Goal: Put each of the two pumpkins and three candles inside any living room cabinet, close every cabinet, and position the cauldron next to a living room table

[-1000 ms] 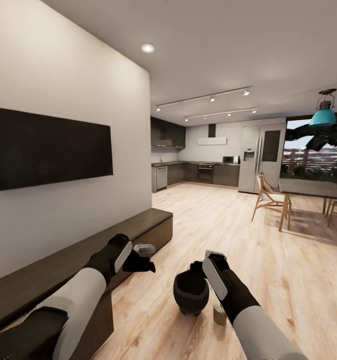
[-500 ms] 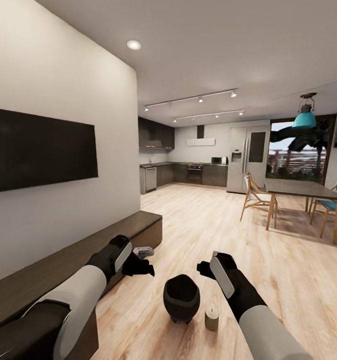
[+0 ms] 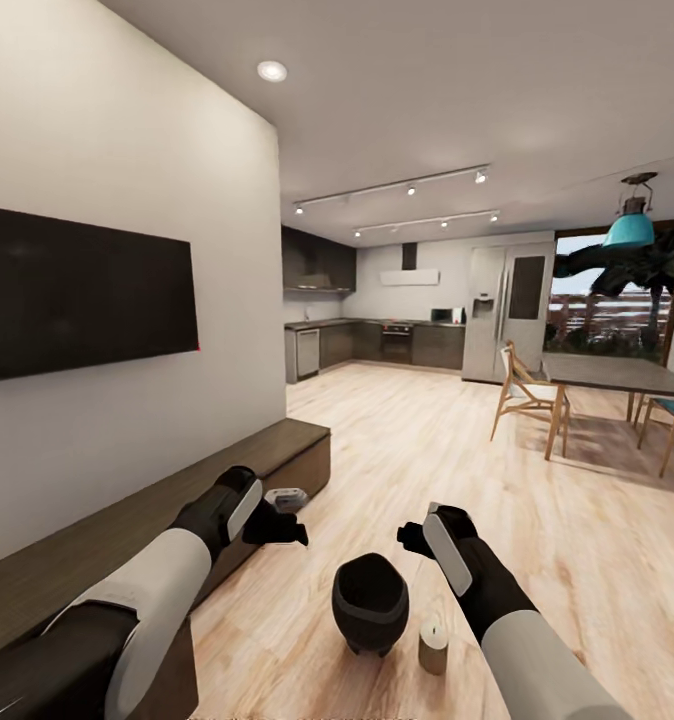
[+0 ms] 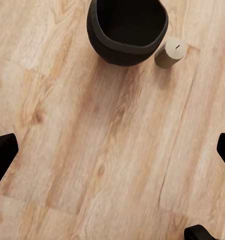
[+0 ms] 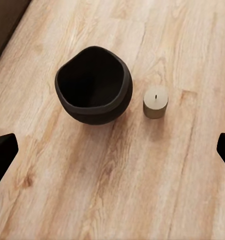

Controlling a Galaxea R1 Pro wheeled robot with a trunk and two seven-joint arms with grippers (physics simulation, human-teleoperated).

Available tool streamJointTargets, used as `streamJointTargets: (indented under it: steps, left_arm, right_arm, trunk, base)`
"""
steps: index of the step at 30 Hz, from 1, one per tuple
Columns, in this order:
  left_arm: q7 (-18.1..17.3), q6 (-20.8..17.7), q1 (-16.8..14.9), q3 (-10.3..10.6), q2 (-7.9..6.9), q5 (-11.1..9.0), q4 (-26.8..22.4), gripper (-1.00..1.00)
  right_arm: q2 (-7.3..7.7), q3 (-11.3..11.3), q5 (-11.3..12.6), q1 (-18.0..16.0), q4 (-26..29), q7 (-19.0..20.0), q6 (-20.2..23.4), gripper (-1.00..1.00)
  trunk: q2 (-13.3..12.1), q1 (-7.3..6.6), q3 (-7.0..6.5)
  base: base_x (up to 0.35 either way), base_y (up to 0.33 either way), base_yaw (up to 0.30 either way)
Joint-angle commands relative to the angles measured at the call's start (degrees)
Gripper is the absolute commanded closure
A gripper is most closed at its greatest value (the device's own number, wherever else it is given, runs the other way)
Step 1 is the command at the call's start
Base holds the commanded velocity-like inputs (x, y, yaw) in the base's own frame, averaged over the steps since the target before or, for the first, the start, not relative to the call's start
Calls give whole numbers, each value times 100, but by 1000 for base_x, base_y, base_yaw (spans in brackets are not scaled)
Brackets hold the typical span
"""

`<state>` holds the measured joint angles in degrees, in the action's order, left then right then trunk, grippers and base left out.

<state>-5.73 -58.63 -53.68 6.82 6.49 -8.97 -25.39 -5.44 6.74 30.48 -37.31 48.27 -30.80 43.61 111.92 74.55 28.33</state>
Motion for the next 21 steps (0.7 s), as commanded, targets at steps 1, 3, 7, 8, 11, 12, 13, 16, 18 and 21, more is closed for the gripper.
streamJointTargets:
  steps: [1,3,7,8,11,12,13,16,18,21]
  left_arm:
    - [1,-35,3,31,-21,-27,-103,-100]
    - [-2,-61,11,29,-32,-24,-196,-100]
    - [-6,-137,20,36,-45,-9,-377,-100]
    - [-6,-137,21,38,-47,0,-450,-100]
    - [-7,-137,23,33,-50,11,-575,-100]
    - [-7,-137,23,35,-50,12,-596,-100]
    - [-7,-137,23,35,-51,15,-614,-100]
    - [-7,-137,24,33,-51,16,-661,-100]
    - [-7,-137,24,32,-51,12,-667,-100]
    - [-7,-137,24,31,-52,-1,-675,-100]
  right_arm:
    - [43,13,65,-4,5,-58,6,-100]
    - [88,2,64,-4,3,-58,7,-100]
    - [170,-369,60,-4,-19,-63,18,-100]
    - [187,-574,58,-4,-43,-67,63,-100]
    - [218,-831,56,-9,-91,-71,315,-100]
    - [229,-868,56,-12,-98,-72,375,-100]
    - [243,-898,55,-14,-103,-70,423,-100]
    - [286,-978,64,-19,-116,-52,547,-100]
    - [295,-992,67,-20,-113,-44,566,-100]
    - [297,-974,63,-21,-112,-32,579,-100]
  trunk:
    - [4,0,17]
    - [4,0,35]
    - [4,0,70]
    - [4,0,79]
    - [4,0,106]
    - [4,0,115]
    - [4,0,124]
    - [4,0,141]
    - [4,0,147]
    - [4,0,150]
  base:
    - [6,0,69]
    - [4,0,69]
    - [2,0,69]
    - [1,0,69]
    - [0,0,69]
    - [0,0,69]
    - [0,0,69]
    - [0,0,43]
    - [0,0,21]
    - [0,0,8]
